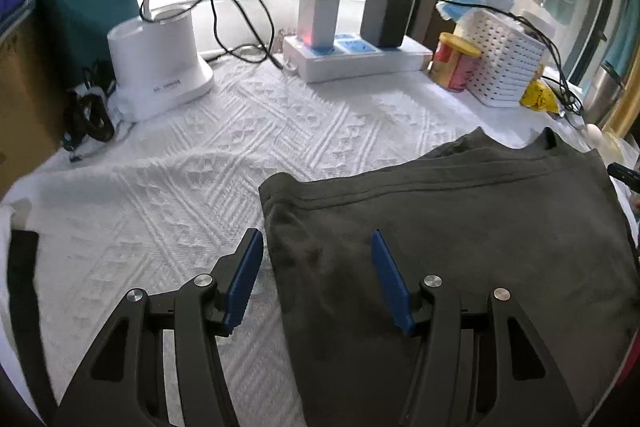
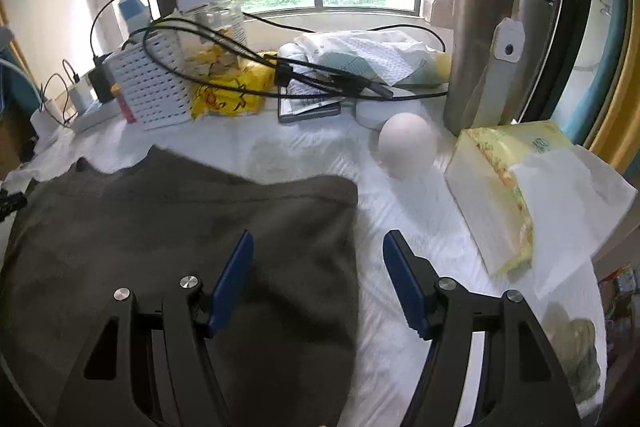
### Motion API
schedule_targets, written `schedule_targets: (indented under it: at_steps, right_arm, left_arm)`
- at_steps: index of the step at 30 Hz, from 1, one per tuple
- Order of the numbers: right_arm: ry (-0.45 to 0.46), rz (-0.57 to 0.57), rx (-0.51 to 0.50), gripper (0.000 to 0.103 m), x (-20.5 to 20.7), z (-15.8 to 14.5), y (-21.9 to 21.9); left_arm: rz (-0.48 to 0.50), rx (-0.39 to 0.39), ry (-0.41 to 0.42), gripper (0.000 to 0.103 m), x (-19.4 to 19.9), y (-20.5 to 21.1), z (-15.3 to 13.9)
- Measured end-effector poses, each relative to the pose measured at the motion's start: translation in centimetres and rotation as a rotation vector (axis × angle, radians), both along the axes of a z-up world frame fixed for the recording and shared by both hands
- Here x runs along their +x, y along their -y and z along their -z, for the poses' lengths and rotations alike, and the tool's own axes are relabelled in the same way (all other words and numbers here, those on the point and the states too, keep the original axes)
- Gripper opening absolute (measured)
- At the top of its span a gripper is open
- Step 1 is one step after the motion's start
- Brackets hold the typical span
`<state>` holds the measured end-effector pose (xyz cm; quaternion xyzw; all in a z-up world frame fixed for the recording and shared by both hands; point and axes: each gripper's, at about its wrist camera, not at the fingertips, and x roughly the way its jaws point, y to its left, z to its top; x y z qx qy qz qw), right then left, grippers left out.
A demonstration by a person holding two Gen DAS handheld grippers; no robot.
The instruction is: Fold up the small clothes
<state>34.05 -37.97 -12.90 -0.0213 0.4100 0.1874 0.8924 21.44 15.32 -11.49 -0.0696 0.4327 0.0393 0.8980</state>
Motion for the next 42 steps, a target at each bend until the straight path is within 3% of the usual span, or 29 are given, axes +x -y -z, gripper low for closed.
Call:
schedule_targets:
  at_steps: [3, 6, 7, 10, 12, 18, 29, 42]
  right_arm:
    - [-0.020, 0.012, 0.013, 0.068, 1.5, 0.6, 0.3]
    - [-0.052, 0.022, 0.030, 0.063, 2.5, 1.2, 0.4]
    - [-0.061, 0.011, 0.027, 0.045, 2.7, 1.6, 0.1]
    - [-0.035, -0.023, 0.010, 0.016, 2.3, 1.4, -0.6]
    - [0.009, -0.027, -0.030, 0.008, 2.0, 0.8, -1.2]
    - [0.094, -0.055, -0.079, 0.005, 1.5, -1.0, -2.0]
    - [0.201, -0.030, -0.066, 0.005, 2.7, -3.9, -1.5]
    - [0.176, -0.021, -0.102, 0.005, 4.6, -2.4, -3.1]
  left_arm:
    - [0.000, -0.014, 0.013, 0.050, 0.4, -0.4, 0.3]
    - [0.009, -0.042, 0.019, 0.027, 0.9, -0.5, 0.2]
    - [0.022, -0.054, 0.015, 0.016, 1.1, -0.4, 0.3]
    - [0.027, -0.034, 0.029, 0.005, 1.3, 0.2, 0.1]
    - [0.006, -0.027, 0.083, 0.004, 1.0, 0.2, -0.7]
    - [-0.014, -0.019, 0.162, 0.004, 0.6, -0.4, -3.0]
    - [-0.007, 0.037, 0.247, 0.004, 1.1, -0.6, -6.4]
    - [0.008, 0.020, 0.134, 0.004, 4.5, -1.0, -2.9]
